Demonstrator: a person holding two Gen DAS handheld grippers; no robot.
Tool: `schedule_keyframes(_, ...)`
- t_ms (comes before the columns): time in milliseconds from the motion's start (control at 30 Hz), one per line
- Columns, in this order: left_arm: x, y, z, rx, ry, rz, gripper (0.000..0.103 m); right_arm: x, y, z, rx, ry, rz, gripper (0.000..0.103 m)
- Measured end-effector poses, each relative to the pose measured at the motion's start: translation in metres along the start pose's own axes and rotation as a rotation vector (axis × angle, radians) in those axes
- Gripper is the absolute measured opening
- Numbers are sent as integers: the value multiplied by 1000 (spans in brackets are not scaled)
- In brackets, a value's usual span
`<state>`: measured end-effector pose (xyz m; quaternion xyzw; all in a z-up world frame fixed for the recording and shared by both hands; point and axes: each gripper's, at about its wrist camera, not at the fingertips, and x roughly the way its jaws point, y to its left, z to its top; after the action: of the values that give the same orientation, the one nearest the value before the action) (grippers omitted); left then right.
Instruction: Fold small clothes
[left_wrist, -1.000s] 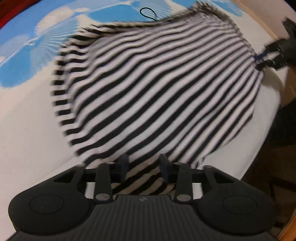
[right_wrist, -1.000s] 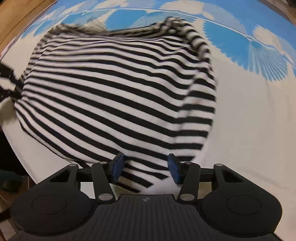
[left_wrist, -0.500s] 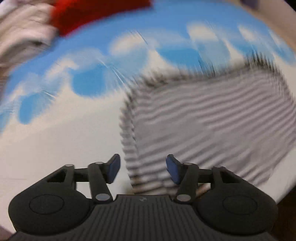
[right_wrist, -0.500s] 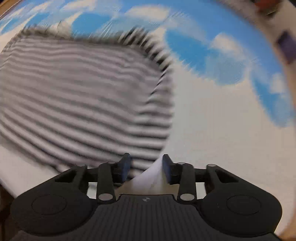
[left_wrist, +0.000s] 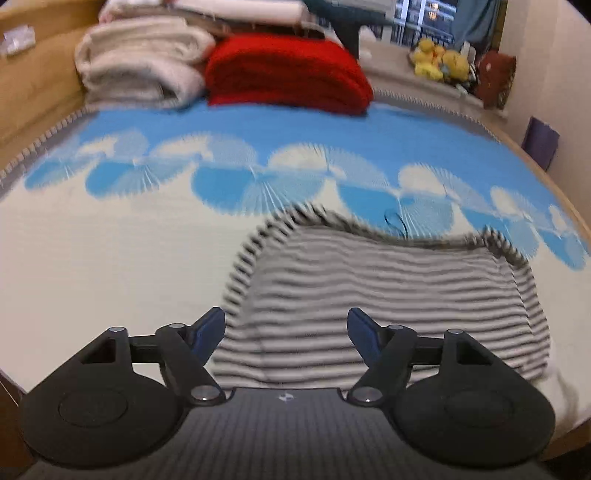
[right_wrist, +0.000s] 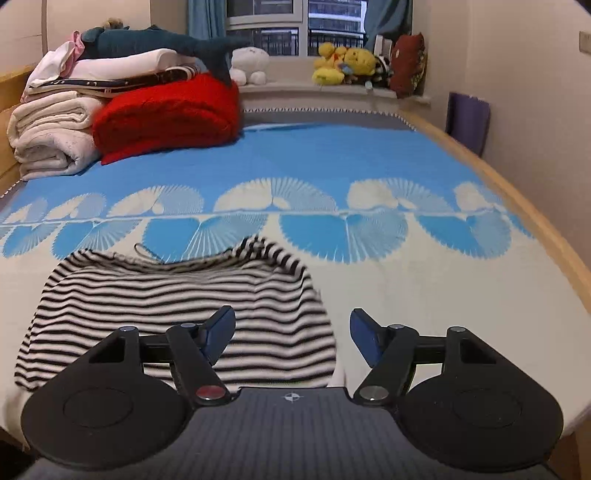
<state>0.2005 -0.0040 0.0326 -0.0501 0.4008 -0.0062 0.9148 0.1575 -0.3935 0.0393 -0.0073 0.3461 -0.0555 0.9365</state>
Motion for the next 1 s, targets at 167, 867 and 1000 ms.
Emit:
schedule_keyframes(167,7,-3,-13,40,4,-24,60,8,-8,-8,12,33,-62,70)
schedule_keyframes(867,50,-4,-40,99,41,-6,33,17,-43,-22,29,83,-146,71)
schedule_keyframes(1000,57,2,-39,53,66,-14,34,21,-41,-22,18,87,-148,71)
